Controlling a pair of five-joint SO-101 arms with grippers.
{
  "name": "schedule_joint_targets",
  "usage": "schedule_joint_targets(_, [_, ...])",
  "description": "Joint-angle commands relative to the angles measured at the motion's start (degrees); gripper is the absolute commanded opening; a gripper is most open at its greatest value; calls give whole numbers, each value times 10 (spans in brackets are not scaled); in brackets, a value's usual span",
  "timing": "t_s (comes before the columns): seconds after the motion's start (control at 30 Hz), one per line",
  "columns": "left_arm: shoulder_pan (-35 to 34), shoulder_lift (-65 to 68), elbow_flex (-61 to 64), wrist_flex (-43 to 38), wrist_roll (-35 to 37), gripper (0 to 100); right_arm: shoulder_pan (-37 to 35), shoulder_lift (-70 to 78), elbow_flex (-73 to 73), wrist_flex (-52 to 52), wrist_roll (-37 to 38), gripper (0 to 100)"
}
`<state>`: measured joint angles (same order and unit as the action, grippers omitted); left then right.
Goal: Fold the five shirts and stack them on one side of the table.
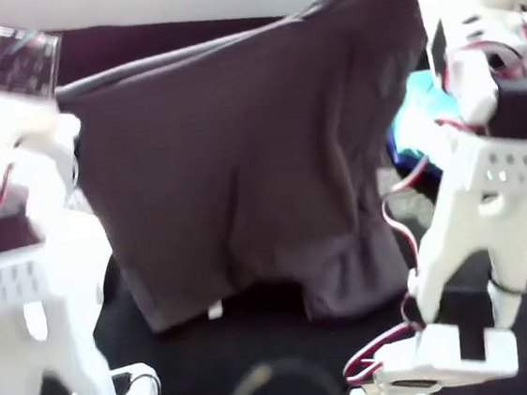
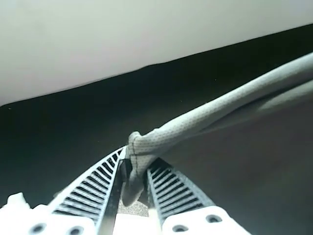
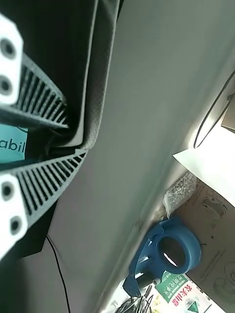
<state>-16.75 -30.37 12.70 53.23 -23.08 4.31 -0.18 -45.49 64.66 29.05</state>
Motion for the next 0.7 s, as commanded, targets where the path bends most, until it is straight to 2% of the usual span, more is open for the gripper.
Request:
schedule_joint_targets(0.0, [24,153,-164,2,0,8,0,44,0,-55,4,6])
schedule_joint_targets(0.13, [41,320,-368,73,-1,8,-1,84,0,-69,2,6])
schedule_joint_targets(0.3, [40,502,-555,159,-1,8,-14,131,6,-36,2,6])
schedule_joint_targets(0.67, [46,759,-767,347,-3,8,-45,289,2,136,0,6])
